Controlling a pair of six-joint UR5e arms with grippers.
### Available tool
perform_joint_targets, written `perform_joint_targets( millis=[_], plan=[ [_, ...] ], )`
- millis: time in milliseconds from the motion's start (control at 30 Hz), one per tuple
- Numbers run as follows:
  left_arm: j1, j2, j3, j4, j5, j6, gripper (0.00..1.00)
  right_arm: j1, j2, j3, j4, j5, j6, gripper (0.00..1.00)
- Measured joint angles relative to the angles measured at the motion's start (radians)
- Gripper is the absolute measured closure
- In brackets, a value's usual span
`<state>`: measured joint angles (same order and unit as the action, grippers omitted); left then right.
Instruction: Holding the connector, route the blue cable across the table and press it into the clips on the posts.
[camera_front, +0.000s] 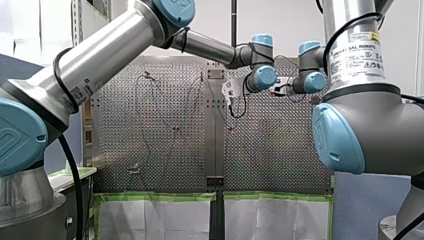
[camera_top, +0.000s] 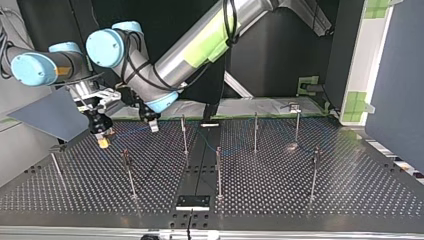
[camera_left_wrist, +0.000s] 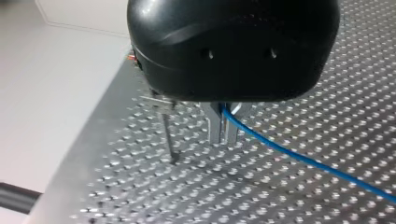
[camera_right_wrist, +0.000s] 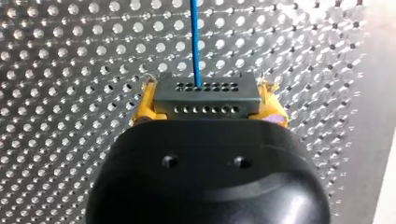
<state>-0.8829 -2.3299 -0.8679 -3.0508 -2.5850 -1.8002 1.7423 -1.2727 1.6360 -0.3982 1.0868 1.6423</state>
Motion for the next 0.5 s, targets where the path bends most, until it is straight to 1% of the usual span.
perform_joint_targets(
  millis=[233,367,500],
  plan=[
    [-0.007,0.030,0.000,0.007,0.002,0.035,1.00,0.007,-0.029,0.000,0.019,-0.004,0.005,1.00],
    [-0.004,0.034,0.000,0.020,0.012,0.051,1.00,0.005,-0.053,0.000,0.016,-0.010,0.022,1.00],
    [-0.004,0.036,0.000,0.049,0.039,0.081,1.00,0.000,-0.067,-0.010,0.010,-0.023,0.041,1.00]
  ],
)
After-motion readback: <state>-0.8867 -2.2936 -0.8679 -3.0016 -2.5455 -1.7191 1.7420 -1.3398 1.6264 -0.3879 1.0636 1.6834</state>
